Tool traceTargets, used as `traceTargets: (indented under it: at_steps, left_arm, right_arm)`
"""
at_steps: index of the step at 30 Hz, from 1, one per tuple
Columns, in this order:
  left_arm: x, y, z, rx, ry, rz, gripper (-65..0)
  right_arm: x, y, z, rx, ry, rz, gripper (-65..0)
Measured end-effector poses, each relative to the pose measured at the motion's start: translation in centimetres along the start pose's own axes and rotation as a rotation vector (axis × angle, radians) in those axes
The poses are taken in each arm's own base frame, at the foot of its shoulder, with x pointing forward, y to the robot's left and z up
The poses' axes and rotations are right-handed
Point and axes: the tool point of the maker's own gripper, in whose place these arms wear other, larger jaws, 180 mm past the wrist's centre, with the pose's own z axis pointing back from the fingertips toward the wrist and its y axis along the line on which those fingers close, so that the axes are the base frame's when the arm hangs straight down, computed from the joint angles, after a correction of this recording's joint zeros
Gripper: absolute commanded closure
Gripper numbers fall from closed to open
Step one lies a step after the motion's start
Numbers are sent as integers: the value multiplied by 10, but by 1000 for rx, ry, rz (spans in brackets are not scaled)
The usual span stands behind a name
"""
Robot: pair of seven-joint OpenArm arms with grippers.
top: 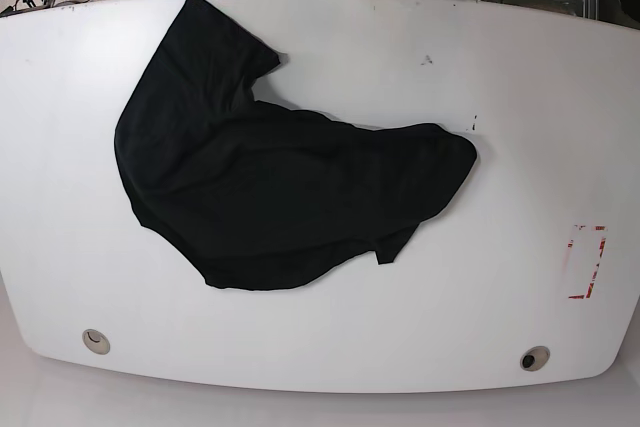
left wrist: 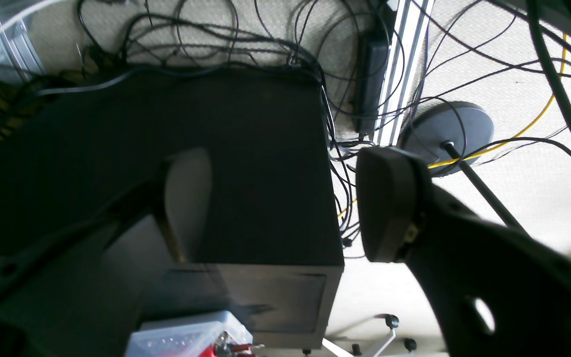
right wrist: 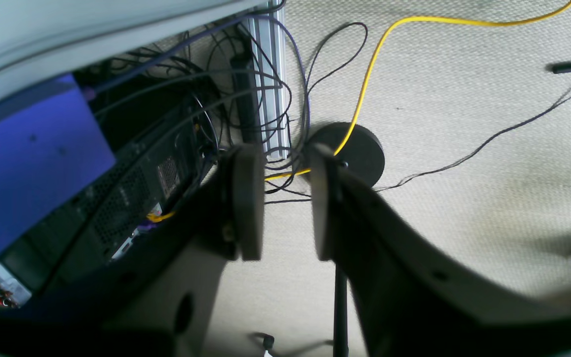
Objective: Fold the T-shirt properly
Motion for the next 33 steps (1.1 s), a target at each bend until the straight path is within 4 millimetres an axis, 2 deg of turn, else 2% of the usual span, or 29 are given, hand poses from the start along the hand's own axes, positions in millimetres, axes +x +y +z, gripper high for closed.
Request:
traceTargets:
  at_steps: [16, 33]
  left_arm:
    - [-1, 9, 0, 12, -4, -16, -421]
    - [7, 8, 0, 9, -19, -11, -422]
  right_arm:
    - [0, 1, 0, 2, 1, -2, -148]
    - [-5, 0, 0, 0, 20, -1, -147]
